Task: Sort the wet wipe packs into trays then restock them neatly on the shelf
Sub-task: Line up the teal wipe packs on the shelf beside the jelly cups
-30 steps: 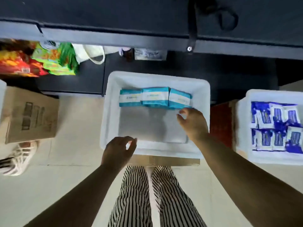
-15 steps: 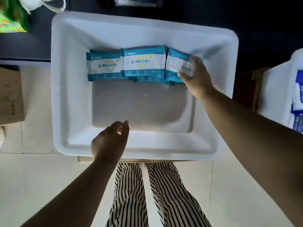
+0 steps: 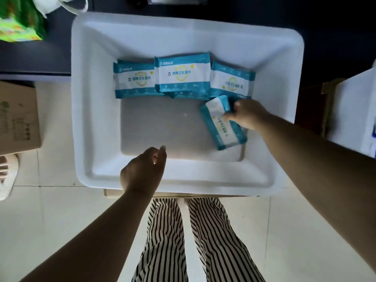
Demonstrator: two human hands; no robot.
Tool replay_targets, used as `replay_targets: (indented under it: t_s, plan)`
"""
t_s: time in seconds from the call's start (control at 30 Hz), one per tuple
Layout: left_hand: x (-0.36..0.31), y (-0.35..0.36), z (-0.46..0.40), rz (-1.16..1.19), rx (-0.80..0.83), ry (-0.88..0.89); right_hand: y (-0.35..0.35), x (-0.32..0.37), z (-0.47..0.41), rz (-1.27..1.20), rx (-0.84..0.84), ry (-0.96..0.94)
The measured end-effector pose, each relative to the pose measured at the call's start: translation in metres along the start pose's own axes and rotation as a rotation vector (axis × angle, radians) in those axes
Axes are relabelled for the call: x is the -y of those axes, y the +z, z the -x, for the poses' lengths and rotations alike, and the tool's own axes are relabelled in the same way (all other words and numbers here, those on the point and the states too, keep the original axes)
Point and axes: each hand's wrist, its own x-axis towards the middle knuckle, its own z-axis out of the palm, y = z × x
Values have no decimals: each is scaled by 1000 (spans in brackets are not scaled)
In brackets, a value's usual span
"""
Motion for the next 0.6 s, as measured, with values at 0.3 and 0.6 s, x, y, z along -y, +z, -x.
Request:
replay_targets:
  t_s: [0.3,0.6]
  plan:
    - [3,3,1,-11,-23,-4,49,-10,55,-1029,140,549]
    - [0,4,1,-43,-27,22,51,-10,19,-486,-92,45]
